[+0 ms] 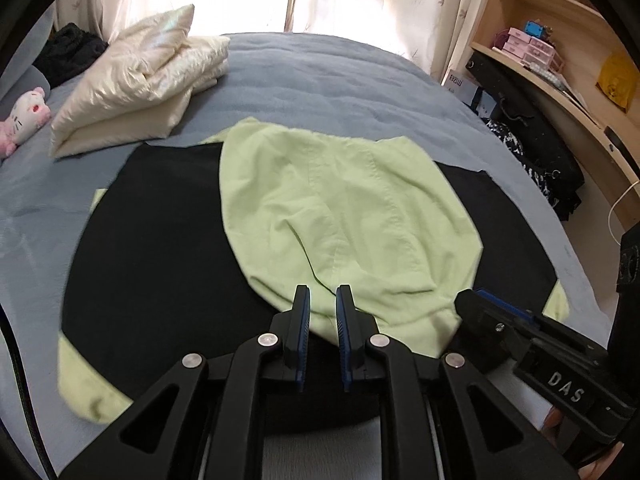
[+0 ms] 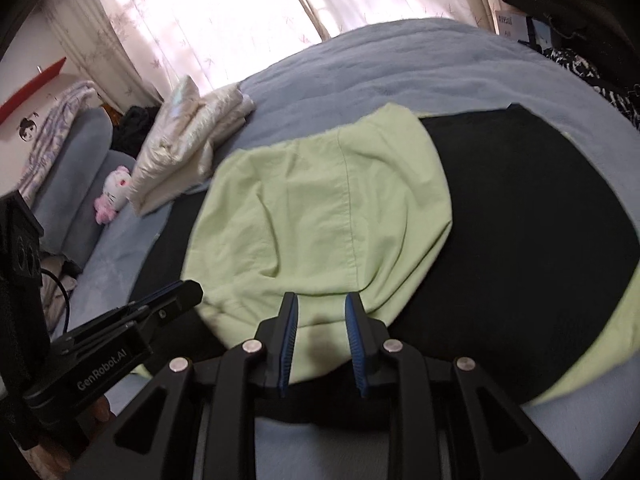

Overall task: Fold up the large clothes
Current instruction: 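Lift both open tools back from the folded jacket bundle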

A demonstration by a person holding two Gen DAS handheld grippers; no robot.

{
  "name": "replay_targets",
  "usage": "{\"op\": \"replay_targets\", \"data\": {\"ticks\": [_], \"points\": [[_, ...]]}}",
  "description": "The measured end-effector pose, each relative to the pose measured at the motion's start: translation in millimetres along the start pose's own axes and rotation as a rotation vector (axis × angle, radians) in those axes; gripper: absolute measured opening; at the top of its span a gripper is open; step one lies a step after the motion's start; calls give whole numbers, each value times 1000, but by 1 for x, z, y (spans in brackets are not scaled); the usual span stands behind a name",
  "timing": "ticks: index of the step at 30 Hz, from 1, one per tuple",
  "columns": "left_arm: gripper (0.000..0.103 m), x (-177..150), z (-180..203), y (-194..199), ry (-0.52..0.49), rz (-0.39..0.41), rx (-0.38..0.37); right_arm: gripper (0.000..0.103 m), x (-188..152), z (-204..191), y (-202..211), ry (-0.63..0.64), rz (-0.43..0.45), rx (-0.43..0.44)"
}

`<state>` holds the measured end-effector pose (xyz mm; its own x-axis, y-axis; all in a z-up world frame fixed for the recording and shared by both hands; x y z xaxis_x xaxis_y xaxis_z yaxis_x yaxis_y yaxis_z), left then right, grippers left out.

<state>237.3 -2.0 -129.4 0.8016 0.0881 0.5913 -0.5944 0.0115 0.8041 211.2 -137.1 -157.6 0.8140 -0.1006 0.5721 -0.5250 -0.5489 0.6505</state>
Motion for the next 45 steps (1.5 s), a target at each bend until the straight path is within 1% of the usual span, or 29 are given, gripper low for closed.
{"op": "replay_targets", "data": {"ticks": [9, 13, 18, 22, 23, 24, 27, 30, 32, 35, 38, 41, 42, 44, 45], "points": [[16, -11, -10, 71, 22, 57, -23, 24, 1, -44, 70, 30, 105, 34], [20, -21, -19, 102, 37, 90, -34, 24, -7, -62, 98, 41, 127, 53], [21, -33, -27, 125, 52, 114, -47, 24, -21, -87, 128, 76, 138, 68], [22, -43, -33, 135, 62, 112, -68, 25, -30, -105, 150, 107, 146, 84], [22, -45, -35, 137, 61, 111, -70, 28, -31, -108, 154, 111, 148, 91], [22, -47, -35, 138, 61, 109, -71, 34, -32, -113, 160, 114, 151, 102], [23, -51, -36, 138, 64, 98, -85, 44, -33, -122, 176, 111, 162, 119], [25, -56, -36, 133, 75, 76, -107, 45, -33, -129, 185, 113, 152, 136], [26, -59, -36, 128, 78, 63, -111, 47, -32, -131, 185, 123, 151, 124], [27, -63, -37, 116, 89, 34, -115, 47, -32, -127, 174, 128, 141, 101], [27, -68, -41, 101, 112, -1, -128, 47, -34, -114, 151, 107, 118, 71], [27, -73, -46, 81, 152, -45, -154, 47, -36, -104, 134, 101, 116, 55], [29, -75, -48, 74, 170, -59, -174, 47, -35, -100, 126, 105, 118, 44], [36, -81, -51, 57, 232, -103, -244, 47, -35, -97, 117, 115, 123, 33], [42, -84, -52, 50, 258, -117, -268, 47, -34, -96, 112, 120, 124, 27]]}}
Point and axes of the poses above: each gripper's, at about its wrist camera, not at the fingertips, and y roughly against the way its jaws point, z to its right, x to its top, the point moved 7 cm from there along -y, roughly the way its jaws point, and after that the axes turned 11 degrees about x, right-handed, at the moved point
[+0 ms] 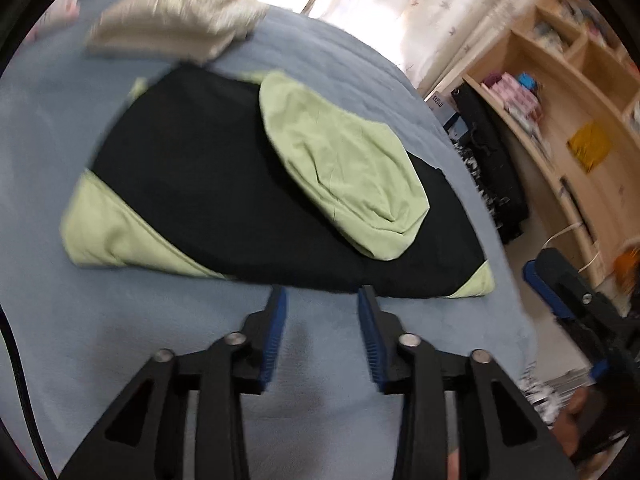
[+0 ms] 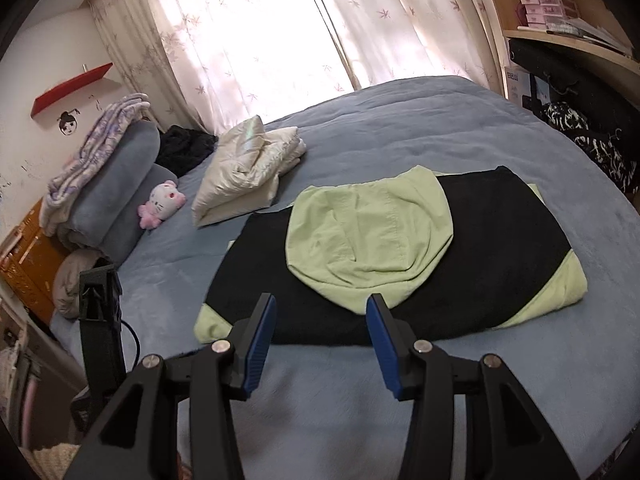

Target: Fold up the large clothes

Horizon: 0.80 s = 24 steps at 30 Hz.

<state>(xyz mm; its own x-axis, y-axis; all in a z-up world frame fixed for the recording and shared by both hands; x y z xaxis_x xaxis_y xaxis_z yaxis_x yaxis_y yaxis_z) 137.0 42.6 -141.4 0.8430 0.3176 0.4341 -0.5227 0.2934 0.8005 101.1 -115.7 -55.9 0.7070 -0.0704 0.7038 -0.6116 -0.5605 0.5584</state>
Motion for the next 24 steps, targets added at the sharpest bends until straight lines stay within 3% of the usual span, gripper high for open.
{"op": "replay_targets", "data": {"ticks": [3, 6, 8, 14, 20, 21, 24], "points": [[44, -5, -13, -25, 86, -41, -52, 47, 0, 5, -16, 0, -10, 11], [44, -7, -29, -49, 162, -55, -47, 47, 0, 11, -29, -11, -17, 26], [44, -6, -39, -60, 221, -46, -68, 47, -1, 16, -38, -15, -26, 28], [44, 15, -57, -83, 346, -1, -111, 32, -3, 28, -66, -25, -69, 56], [43, 50, -70, -104, 414, 45, -94, 26, 4, 41, -99, -37, -102, 67], [43, 56, -73, -106, 426, 56, -84, 25, 8, 44, -105, -32, -101, 65], [28, 71, -78, -111, 440, 90, -39, 17, 18, 49, -122, -17, -102, 61]]}}
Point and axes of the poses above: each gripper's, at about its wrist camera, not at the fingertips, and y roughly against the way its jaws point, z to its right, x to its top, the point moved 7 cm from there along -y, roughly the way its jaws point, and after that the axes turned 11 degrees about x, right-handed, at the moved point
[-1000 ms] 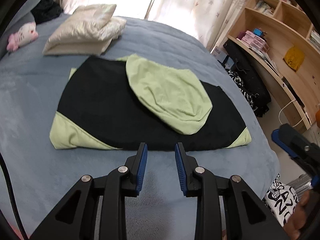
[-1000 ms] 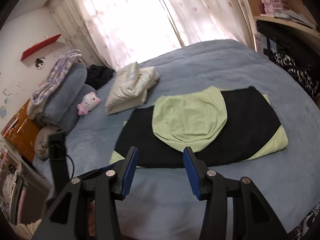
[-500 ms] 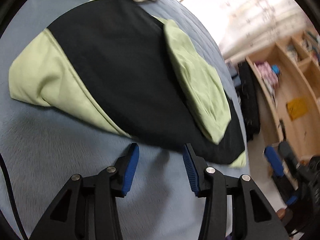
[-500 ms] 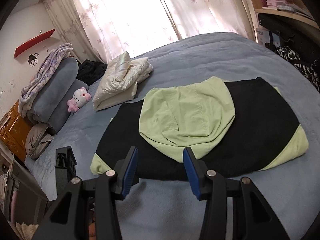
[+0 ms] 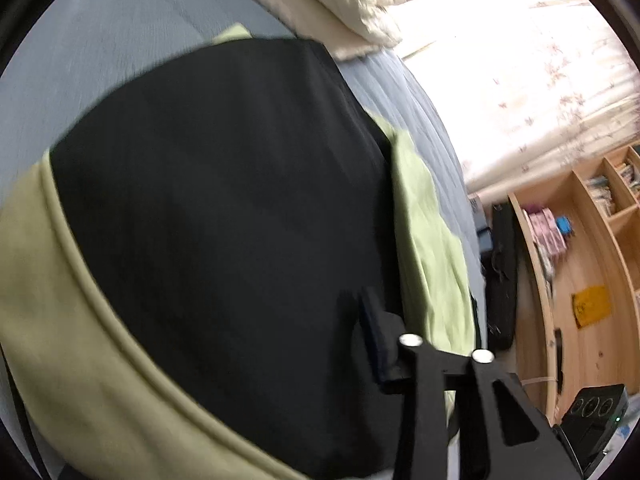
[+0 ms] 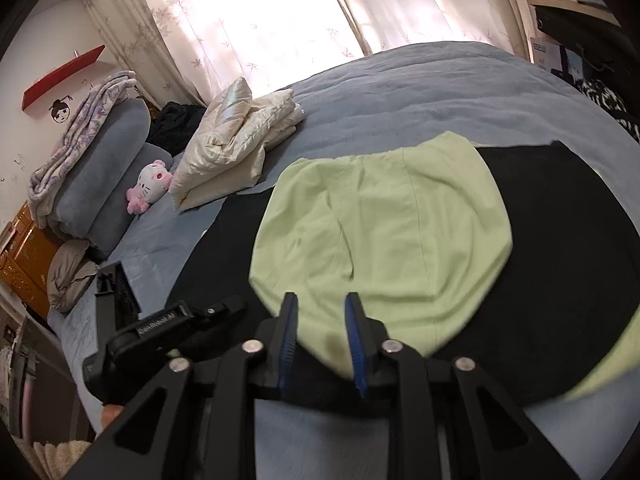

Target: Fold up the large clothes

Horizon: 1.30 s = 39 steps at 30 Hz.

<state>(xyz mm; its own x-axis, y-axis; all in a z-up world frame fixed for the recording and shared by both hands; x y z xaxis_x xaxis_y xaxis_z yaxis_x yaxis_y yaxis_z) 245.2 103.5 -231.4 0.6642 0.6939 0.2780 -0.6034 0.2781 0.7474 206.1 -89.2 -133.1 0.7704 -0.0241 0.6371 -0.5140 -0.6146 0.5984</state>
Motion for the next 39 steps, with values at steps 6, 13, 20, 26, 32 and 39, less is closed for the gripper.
{"op": "replay_targets", "data": {"ticks": [6, 13, 20, 26, 32, 39], "points": [[11, 15, 13, 14, -128, 141, 76, 7, 20, 19, -46, 46, -9, -65], [7, 9, 89, 56, -469, 383, 147, 4, -14, 42, -83, 52, -89, -115], [7, 0, 162, 73, -631, 422, 109, 4, -19, 52, -72, -36, -58, -56], [7, -31, 229, 63, -775, 391, 104, 4, -25, 61, -58, -174, -34, 28], [7, -101, 299, 37, -1044, 370, 98, 4, -35, 89, 2, -382, -17, 143], [7, -199, 324, -26, -1247, 214, 120, 4, -29, 195, 148, -444, 245, -303]]}}
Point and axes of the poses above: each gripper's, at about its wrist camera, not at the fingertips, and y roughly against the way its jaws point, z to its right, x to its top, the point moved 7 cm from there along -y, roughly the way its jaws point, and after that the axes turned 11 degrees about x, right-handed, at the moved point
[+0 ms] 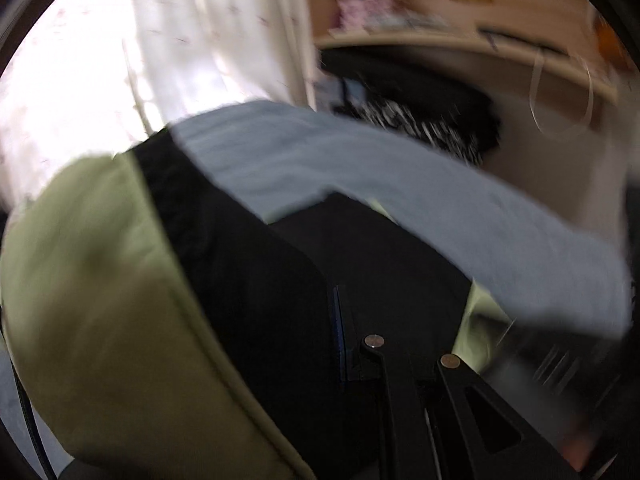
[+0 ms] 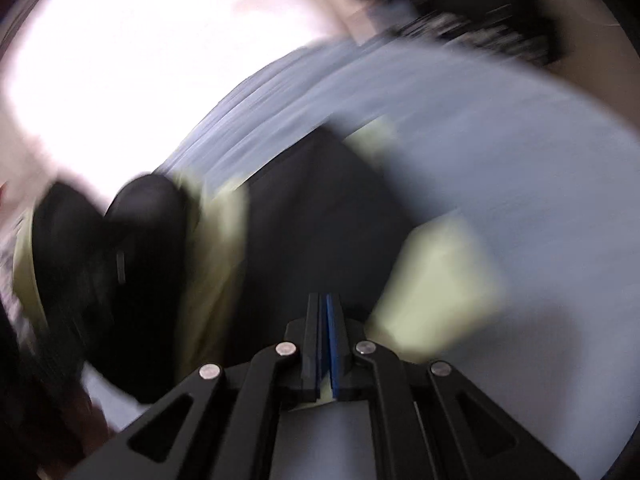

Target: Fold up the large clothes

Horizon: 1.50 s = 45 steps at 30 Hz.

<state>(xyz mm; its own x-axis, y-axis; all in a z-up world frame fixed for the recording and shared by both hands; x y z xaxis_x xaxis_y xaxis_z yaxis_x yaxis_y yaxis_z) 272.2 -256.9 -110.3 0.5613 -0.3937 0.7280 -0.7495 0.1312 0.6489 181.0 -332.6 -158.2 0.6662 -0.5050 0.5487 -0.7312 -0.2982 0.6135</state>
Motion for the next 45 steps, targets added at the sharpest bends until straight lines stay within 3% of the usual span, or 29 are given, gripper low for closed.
{"op": "replay_targets", "data": {"ticks": [3, 7, 13, 20, 23, 24, 25, 26, 31, 39, 41, 45], "points": [[9, -28, 36, -24, -101, -71, -9, 4, 18, 43, 31, -60, 91, -94], [10, -46, 50, -34, -162, -92, 20, 4, 16, 73, 45, -125, 102, -117], [10, -38, 51, -16, -163, -47, -5, 4, 11, 73, 44, -131, 93, -100], [10, -51, 46, -12, -181, -68, 2, 4, 9, 73, 41, -141, 96, -94], [35, -49, 52, -5, -181, -105, -58, 4, 8, 71, 41, -143, 90, -96], [56, -48, 54, -4, -174, -109, -65, 4, 8, 69, 41, -147, 87, -88], [80, -48, 49, 2, -158, -106, -67, 4, 9, 69, 41, -150, 86, -84], [87, -48, 45, 7, -143, -94, -63, 6, 10, 67, 42, -153, 87, -79], [88, -50, 21, 35, -75, -75, -86, 26, 15, 55, 49, -160, 98, -38], [88, -45, -63, 51, 185, -125, -73, 28, 39, 3, 66, -87, 126, 54], [88, -50, -84, 43, 243, -153, -47, 38, 47, -14, 56, -77, 71, 128], [86, -71, -116, 29, 354, -227, -43, 40, 54, -24, 18, -79, -104, 175]]}}
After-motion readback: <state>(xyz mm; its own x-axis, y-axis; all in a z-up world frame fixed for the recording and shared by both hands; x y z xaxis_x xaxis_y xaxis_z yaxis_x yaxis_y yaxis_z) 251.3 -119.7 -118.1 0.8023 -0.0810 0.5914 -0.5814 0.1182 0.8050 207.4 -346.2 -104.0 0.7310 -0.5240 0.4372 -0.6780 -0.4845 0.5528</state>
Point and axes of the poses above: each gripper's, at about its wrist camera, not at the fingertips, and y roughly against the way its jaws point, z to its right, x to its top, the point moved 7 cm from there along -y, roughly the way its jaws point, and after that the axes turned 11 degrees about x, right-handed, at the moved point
